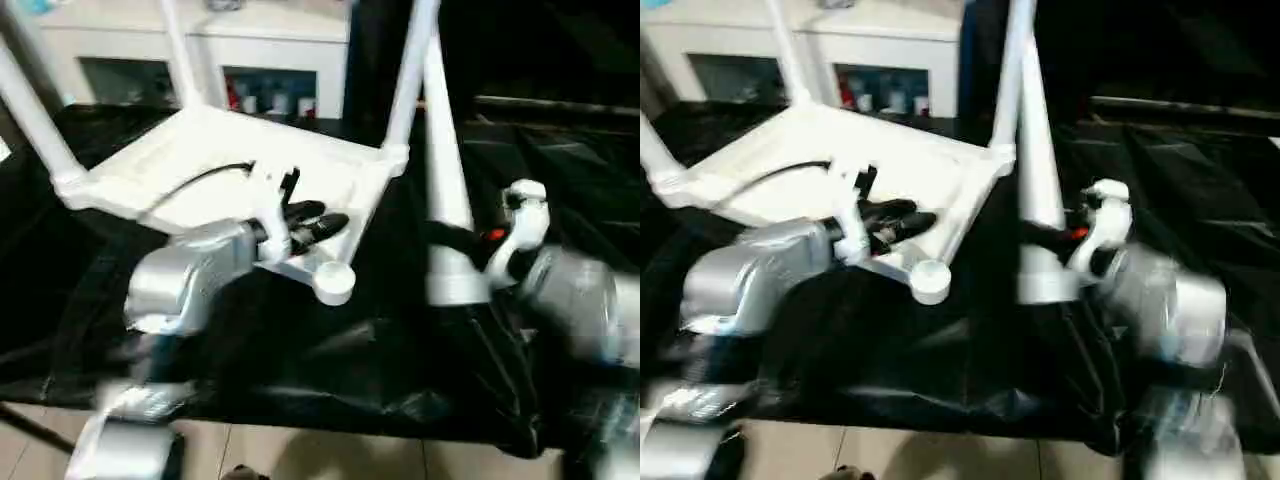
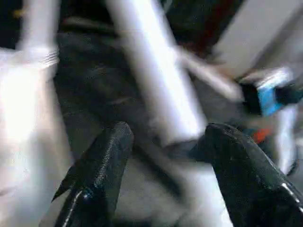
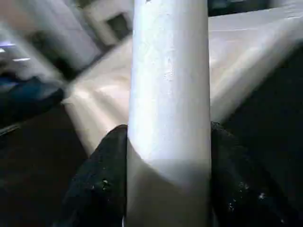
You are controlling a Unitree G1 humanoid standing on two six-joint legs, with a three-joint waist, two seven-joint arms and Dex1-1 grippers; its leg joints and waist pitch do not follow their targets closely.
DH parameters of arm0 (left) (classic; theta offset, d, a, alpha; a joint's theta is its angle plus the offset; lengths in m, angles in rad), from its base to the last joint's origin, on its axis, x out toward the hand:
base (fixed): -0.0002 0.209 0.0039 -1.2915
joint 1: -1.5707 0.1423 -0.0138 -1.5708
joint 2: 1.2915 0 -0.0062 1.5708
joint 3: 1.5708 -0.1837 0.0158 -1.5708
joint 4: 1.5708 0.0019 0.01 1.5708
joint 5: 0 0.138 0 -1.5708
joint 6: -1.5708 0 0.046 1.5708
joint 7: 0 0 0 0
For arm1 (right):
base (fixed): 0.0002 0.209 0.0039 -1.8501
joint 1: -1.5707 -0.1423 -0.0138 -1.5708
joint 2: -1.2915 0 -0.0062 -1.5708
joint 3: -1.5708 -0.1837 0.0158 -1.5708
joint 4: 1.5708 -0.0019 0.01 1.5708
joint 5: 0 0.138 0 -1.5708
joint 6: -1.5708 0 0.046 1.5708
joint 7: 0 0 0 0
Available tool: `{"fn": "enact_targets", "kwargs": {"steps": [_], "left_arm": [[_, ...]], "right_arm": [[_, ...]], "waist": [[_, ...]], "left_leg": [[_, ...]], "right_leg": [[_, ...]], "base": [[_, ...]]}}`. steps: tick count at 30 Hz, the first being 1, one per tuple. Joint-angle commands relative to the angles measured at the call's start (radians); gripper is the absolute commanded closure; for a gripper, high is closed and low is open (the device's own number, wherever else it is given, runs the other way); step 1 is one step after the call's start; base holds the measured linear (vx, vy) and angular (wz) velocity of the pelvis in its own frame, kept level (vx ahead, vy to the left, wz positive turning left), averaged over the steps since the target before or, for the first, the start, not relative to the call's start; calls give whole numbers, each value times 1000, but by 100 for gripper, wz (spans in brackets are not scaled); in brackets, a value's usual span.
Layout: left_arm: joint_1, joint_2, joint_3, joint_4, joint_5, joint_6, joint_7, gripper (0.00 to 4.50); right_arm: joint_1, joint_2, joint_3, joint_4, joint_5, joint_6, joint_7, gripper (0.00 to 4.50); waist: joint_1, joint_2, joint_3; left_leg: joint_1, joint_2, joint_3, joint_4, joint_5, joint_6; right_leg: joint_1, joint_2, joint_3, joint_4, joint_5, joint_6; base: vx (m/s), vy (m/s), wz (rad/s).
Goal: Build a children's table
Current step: Pick table leg
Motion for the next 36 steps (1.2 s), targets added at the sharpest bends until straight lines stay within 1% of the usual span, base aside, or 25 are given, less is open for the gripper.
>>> {"fn": "enact_targets", "kwargs": {"steps": [1, 2, 3, 5, 6, 7, 8, 9, 11, 12, 13, 15, 16, 17, 18, 19, 20, 21, 23, 24, 27, 28, 29, 33, 36], "left_arm": [[-24, -14, 28, 18, -35, 22, 15, 118], [-36, -26, 35, 29, -45, 27, 22, 111], [-40, -30, 36, 34, -45, 26, 25, 101], [-57, -51, 47, 53, -47, 31, 40, 81], [-58, -52, 48, 54, -48, 32, 41, 81], [-68, -70, 66, 62, -64, 46, 52, 65], [-70, -73, 67, 64, -71, 51, 57, 55], [-71, -73, 66, 64, -72, 52, 58, 46], [-68, -72, 53, 69, -66, 48, 69, 27], [-68, -73, 53, 75, -64, 47, 77, 27], [-69, -77, 59, 84, -66, 46, 88, 6], [-69, -79, 62, 86, -68, 47, 91, 1], [-70, -80, 64, 85, -70, 49, 92, 0], [-71, -81, 68, 85, -70, 51, 93, 0], [-72, -84, 73, 83, -72, 52, 97, 0], [-74, -88, 82, 80, -76, 56, 107, 0], [-74, -88, 83, 79, -77, 56, 108, 0], [-76, -90, 91, 78, -83, 58, 116, 0], [-78, -95, 99, 76, -93, 60, 127, 0], [-79, -97, 103, 74, -98, 61, 132, 27], [-79, -96, 101, 74, -94, 54, 142, 34], [-81, -99, 109, 80, -95, 51, 154, 54], [-81, -99, 109, 80, -95, 51, 154, 54], [-83, -98, 119, 89, -93, 45, 169, 87], [-83, -98, 122, 89, -99, 44, 177, 121]], "right_arm": [[9, 1, -13, -81, 51, -28, 33, 262], [17, 6, -5, -101, 63, -28, 40, 262], [20, 8, 0, -108, 67, -27, 46, 262], [39, 16, 34, -149, 79, -34, 65, 262], [40, 16, 37, -151, 78, -35, 66, 262], [48, 18, 70, -171, 64, -46, 69, 262], [50, 15, 88, -178, 58, -51, 76, 262], [50, 14, 91, -179, 58, -52, 77, 262], [52, 14, 109, -190, 64, -52, 83, 262], [53, 13, 113, -193, 67, -50, 83, 262], [57, 6, 134, -197, 59, -55, 92, 262], [59, 3, 142, -198, 55, -58, 95, 262], [62, -2, 157, -200, 45, -64, 96, 262], [63, -7, 173, -201, 34, -72, 91, 262], [64, -11, 188, -201, 21, -80, 84, 262], [61, -18, 220, -201, -16, -94, 58, 262], [61, -18, 221, -201, -17, -95, 58, 262], [57, -23, 249, -197, -51, -109, 38, 262], [54, -21, 260, -192, -64, -117, 27, 262], [51, -17, 265, -188, -70, -118, 15, 262], [39, -7, 281, -174, -92, -128, -17, 262], [36, -4, 288, -171, -98, -133, -26, 262], [36, -4, 288, -171, -98, -133, -26, 262], [32, -3, 296, -170, -105, -137, -35, 262], [30, -2, 302, -169, -109, -143, -43, 262]], "waist": [[2, -16, -67], [2, -19, -64], [0, -17, -63], [0, -18, -63], [1, -18, -64], [-2, -19, -66], [-1, -19, -66], [-2, -23, -65], [0, -21, -66], [0, -21, -66], [1, -23, -66], [1, -22, -66], [1, -26, -66], [2, -24, -66], [2, -23, -66], [2, -25, -65], [1, -25, -64], [1, -24, -63], [0, -25, -63], [0, -28, -63], [0, -27, -62], [-1, -28, -62], [-1, -29, -61], [-1, -29, -62], [0, -30, -63]], "left_leg": [[33, 2, 8, -63, -210, 14], [33, 2, 8, -64, -226, 9], [31, 1, 7, -66, -235, 5], [30, 1, 6, -68, -242, -3], [30, 2, 5, -68, -235, -5], [26, 1, 4, -68, -215, -8], [27, 0, 4, -68, -211, -9], [26, 1, 4, -68, -208, -8], [26, 1, 4, -68, -192, -2], [26, 1, 4, -67, -189, 0], [25, 0, 5, -66, -181, 5], [25, 0, 5, -67, -175, 6], [25, 0, 6, -66, -170, 7], [25, 1, 4, -67, -168, 5], [26, 2, 5, -67, -171, 1], [26, 2, 5, -67, -170, -3], [26, 3, 4, -68, -170, -5], [26, 2, 5, -68, -173, -7], [25, 1, 5, -68, -180, -12], [26, 1, 5, -69, -186, -10], [26, 2, 4, -69, -194, -10], [25, 1, 5, -69, -192, -10], [26, 2, 5, -70, -192, -10], [26, 1, 5, -69, -182, -4], [26, 2, 5, -68, -176, -5]], "right_leg": [[31, -17, 6, -78, -96, -246], [31, -18, 7, -82, -140, -229], [30, -19, 7, -86, -171, -212], [30, -19, 8, -89, -195, -189], [31, -20, 8, -89, -190, -182], [31, -20, 7, -86, -162, -181], [31, -19, 7, -86, -156, -182], [31, -19, 7, -87, -151, -183], [32, -20, 8, -85, -131, -185], [32, -20, 8, -84, -124, -184], [33, -19, 8, -84, -115, -183], [34, -19, 8, -84, -112, -183], [34, -19, 8, -84, -102, -185], [34, -20, 7, -82, -100, -186], [33, -20, 7, -83, -100, -188], [34, -20, 7, -82, -91, -193], [33, -20, 7, -82, -91, -192], [32, -19, 7, -83, -96, -192], [33, -20, 8, -84, -107, -188], [34, -20, 8, -85, -115, -186], [32, -20, 9, -85, -126, -178], [32, -19, 9, -86, -119, -177], [32, -19, 9, -86, -119, -177], [33, -18, 9, -84, -95, -181], [34, -19, 9, -82, -87, -182]], "base": [[0, 0, 0], [0, 0, 0], [0, 0, 0], [0, 0, 0], [0, 0, 0], [0, 0, 0], [0, 0, 0], [0, 0, 0], [0, 0, 0], [0, 0, 0], [0, 0, 0], [0, 0, 0], [0, 0, 0], [0, 0, 0], [0, 0, 0], [0, 0, 0], [0, 0, 0], [0, 0, 0], [0, 0, 0], [0, 0, 0], [0, 0, 0], [0, 0, 0], [0, 0, 0], [0, 0, 0], [0, 0, 0]]}}
